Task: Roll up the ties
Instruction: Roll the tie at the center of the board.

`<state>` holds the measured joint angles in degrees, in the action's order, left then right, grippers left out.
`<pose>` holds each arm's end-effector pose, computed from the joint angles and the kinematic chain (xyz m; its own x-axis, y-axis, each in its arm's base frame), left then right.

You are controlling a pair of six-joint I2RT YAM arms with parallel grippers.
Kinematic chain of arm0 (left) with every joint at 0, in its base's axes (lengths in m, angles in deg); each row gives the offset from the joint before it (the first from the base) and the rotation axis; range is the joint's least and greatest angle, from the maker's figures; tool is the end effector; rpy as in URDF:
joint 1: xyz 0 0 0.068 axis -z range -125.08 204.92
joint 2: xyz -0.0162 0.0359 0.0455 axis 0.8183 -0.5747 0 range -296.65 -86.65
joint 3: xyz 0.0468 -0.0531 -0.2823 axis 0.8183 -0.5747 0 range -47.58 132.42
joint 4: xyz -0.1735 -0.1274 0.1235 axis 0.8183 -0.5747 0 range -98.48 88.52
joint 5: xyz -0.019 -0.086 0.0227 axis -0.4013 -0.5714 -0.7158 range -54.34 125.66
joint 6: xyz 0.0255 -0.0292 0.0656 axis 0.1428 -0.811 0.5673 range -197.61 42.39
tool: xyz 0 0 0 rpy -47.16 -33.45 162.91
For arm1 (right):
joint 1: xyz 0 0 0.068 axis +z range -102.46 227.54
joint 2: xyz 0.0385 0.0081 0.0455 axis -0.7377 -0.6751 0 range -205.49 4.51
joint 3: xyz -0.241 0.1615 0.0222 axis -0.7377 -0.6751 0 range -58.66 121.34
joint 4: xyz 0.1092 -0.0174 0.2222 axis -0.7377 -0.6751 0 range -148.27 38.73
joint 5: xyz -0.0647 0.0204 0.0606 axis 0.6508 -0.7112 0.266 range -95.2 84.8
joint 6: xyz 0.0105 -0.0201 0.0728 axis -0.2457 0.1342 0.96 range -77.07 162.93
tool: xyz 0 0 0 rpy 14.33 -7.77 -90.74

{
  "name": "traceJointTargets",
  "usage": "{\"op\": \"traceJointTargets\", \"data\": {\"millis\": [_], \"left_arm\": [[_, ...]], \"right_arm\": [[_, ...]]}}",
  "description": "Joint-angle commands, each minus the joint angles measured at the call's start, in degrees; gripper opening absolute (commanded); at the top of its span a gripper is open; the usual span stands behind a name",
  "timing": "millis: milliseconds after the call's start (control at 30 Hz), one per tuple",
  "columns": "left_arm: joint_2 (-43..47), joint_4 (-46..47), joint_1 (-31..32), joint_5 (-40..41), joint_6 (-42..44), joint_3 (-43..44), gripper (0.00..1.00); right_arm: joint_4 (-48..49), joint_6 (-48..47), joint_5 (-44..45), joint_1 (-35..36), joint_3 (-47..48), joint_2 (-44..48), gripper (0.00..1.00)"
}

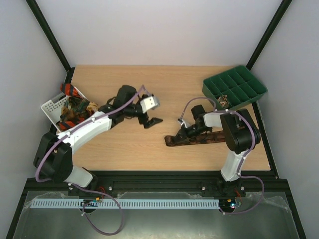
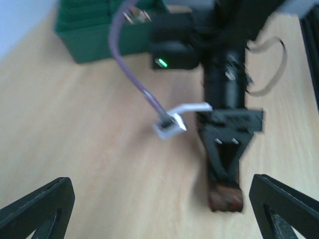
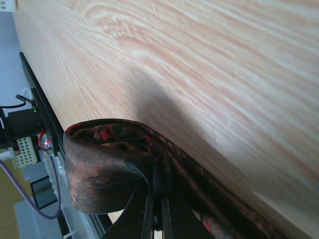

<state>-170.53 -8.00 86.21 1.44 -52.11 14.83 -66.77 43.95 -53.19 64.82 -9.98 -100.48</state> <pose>0.2710 -0.2072 0.3063 0.0056 0.4132 -0.9106 0.9433 0.3001 0.1419 0.2795 0.1372 0.1164 -0.9144 -0.2721 -0.2996 -0.4042 0.5751 0.7112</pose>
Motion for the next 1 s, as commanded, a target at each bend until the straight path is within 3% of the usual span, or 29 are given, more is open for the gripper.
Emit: {"op": "traceJointTargets", "data": {"millis": [0, 133, 367, 533, 967], "left_arm": [[2.7, 4.3, 3.2, 2.1, 2.2, -10.0, 0.99], [4.2, 10.0, 4.6, 2.6, 5.8, -18.2, 0.99], [-0.5, 19.8, 8.1, 2.3, 5.6, -26.3, 0.99], [-4.8, 30.7, 9.6, 6.7, -1.4, -28.2, 0.96], [-14.2, 34.5, 12.6, 6.4, -1.5, -26.4, 0.91]], "right_arm": [[0.4, 1.9, 5.0, 1.8, 2.6, -5.2, 0.01], [0.2, 3.2, 3.9, 4.4, 6.8, -6.9, 0.01], [1.3, 2.9, 3.8, 5.2, 3.9, -3.7, 0.02], [2.4, 3.1, 4.6, 5.2, 2.3, -2.5, 0.03], [4.0, 4.6, 3.5, 5.2, 2.6, -3.3, 0.08]]}}
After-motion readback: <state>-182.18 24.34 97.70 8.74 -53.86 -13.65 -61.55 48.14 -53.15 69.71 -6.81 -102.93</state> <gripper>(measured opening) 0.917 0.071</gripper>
